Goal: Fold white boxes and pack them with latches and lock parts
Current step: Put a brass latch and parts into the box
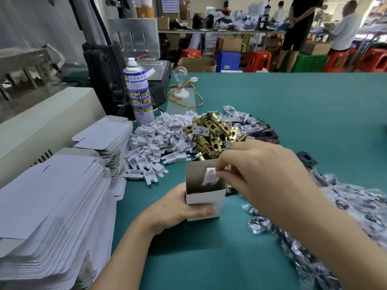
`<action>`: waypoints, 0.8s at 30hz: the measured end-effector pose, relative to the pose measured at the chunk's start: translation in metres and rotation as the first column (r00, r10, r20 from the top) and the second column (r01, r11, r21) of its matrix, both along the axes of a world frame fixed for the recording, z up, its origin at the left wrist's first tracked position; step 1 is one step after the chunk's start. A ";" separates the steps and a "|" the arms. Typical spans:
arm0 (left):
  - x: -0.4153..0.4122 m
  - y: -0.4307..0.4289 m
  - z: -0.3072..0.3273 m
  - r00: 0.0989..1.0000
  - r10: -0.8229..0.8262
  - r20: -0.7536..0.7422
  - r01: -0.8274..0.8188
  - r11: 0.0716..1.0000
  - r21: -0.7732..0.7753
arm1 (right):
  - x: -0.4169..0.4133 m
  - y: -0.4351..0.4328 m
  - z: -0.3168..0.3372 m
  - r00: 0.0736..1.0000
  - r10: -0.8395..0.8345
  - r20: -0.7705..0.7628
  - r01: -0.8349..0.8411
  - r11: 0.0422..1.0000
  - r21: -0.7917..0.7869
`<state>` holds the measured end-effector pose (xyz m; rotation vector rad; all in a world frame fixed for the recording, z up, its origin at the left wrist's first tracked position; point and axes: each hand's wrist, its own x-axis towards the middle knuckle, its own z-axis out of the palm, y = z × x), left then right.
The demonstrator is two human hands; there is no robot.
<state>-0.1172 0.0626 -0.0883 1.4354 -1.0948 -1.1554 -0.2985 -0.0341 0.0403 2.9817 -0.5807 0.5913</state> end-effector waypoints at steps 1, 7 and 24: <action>-0.001 0.000 0.000 1.000 0.011 -0.001 -0.011 1.000 0.002 | 0.003 0.000 -0.002 0.999 -0.016 -0.038 0.015 0.999 -0.031; -0.004 0.002 0.005 0.999 0.040 0.010 -0.040 0.999 0.035 | 0.015 0.007 -0.004 0.975 0.003 -0.220 -0.001 1.000 0.008; -0.001 0.002 -0.001 0.999 0.024 0.042 -0.026 0.998 0.053 | -0.001 -0.120 -0.056 0.855 -0.364 -0.369 0.453 0.870 0.192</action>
